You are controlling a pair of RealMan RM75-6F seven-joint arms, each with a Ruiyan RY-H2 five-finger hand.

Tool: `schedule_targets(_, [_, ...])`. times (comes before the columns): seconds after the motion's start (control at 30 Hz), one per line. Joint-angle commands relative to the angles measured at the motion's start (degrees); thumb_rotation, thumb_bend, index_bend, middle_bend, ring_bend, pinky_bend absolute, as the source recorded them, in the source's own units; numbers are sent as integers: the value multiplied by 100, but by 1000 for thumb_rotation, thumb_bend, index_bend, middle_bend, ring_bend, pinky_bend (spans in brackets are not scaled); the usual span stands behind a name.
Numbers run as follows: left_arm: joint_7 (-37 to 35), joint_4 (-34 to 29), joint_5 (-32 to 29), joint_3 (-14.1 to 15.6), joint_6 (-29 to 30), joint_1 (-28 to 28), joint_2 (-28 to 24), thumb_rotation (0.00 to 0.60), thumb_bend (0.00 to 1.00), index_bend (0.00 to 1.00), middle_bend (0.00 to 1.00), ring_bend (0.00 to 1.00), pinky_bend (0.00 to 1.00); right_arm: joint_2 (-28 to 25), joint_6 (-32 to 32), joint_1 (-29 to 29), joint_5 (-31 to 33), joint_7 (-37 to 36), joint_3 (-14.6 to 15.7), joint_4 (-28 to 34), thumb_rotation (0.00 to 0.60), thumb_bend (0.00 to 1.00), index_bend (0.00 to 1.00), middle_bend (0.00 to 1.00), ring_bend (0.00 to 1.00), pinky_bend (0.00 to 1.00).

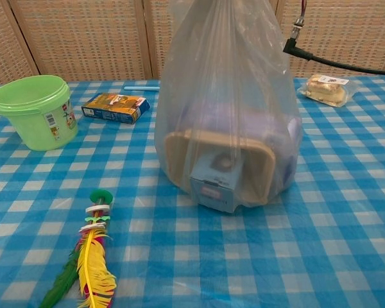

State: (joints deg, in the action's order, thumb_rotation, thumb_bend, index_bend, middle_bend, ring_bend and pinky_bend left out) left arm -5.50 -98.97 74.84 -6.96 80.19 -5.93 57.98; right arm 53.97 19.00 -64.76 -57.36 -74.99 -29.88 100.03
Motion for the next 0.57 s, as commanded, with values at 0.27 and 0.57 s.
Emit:
schedule_targets(0.27, [-98, 9, -15, -8, -17, 6, -32, 600, 0, 0, 0, 0, 0, -350, 154, -257, 1054, 579, -224, 44, 600, 1000, 897, 897, 902, 1000])
schedule_targets(0.57, [-228, 44, -48, -16, -59, 11, -73, 600, 0, 0, 0, 0, 0, -1088, 254, -657, 2279, 1153, -500, 373, 600, 1000, 896, 897, 904, 1000])
